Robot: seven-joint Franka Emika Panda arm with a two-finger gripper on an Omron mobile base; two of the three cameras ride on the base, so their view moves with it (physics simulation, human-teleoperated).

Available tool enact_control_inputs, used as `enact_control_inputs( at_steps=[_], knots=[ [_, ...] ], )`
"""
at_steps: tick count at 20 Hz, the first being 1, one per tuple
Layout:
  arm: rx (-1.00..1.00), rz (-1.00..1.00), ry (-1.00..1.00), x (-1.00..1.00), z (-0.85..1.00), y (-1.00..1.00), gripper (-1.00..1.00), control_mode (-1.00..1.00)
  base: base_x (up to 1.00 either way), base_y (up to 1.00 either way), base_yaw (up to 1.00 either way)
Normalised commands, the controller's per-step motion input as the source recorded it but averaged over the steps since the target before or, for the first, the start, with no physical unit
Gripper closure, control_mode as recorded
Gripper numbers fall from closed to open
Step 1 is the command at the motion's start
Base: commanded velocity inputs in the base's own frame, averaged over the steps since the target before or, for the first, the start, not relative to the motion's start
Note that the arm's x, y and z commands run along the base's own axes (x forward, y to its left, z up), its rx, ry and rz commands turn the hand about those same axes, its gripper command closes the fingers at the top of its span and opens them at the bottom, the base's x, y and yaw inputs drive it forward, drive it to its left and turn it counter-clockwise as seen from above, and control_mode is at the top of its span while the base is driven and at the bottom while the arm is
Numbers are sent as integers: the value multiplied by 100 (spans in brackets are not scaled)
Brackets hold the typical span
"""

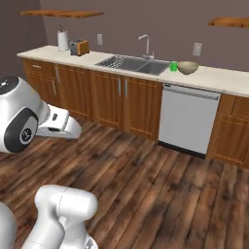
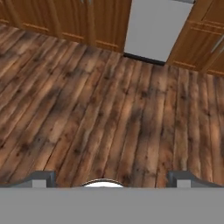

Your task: Clear the mugs and bowl far away from the sink.

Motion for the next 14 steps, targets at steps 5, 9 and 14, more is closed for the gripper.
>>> enact_control_inputs(
  at_steps=[5, 9, 14],
  knots=[
    [0, 0, 0, 0, 0, 0, -100, 100, 100, -4, -20],
    [0, 0, 0, 0, 0, 0, -100, 100, 100, 0, -13],
    [0, 0, 0, 0, 0, 0, -100, 100, 100, 6, -15]
  ],
)
